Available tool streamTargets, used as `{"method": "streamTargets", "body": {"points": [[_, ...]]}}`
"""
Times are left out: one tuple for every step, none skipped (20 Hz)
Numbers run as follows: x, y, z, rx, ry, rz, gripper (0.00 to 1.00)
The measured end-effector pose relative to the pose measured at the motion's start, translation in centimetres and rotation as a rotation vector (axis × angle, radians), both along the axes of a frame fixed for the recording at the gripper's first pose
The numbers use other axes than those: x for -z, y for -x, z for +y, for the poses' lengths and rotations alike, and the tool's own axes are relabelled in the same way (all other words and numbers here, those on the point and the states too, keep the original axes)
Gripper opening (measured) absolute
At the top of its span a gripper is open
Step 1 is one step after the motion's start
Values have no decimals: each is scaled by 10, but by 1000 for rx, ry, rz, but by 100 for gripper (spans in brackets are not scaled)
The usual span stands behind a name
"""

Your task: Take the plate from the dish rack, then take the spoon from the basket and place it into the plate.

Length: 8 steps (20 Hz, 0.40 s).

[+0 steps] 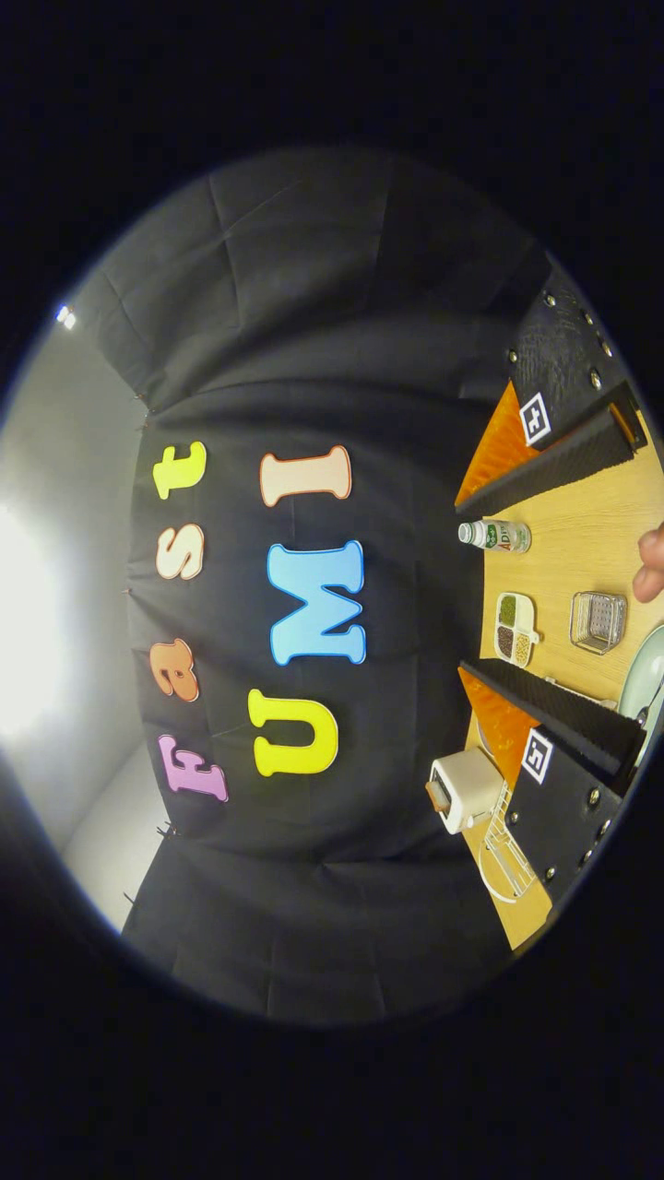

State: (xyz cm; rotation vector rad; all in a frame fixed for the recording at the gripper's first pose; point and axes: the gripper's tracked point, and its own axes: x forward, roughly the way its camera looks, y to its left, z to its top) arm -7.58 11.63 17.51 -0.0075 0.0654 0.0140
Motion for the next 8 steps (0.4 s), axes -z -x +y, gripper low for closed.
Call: {"method": "streamTargets", "body": {"points": [[0, -1, 0, -5, 3, -3, 96], [0, -1, -1, -7, 3, -6, 96], [-1, -2, -2, -9, 2, -9, 96], [1, -2, -4, -15, -3, -9, 96], [4, -3, -4, -21, -8, -2, 96], [4, -4, -5, -26, -13, -7, 96], [3, -4, -6, -31, -17, -15, 96], [3, -6, -6, -36, -22, -24, 96]]}}
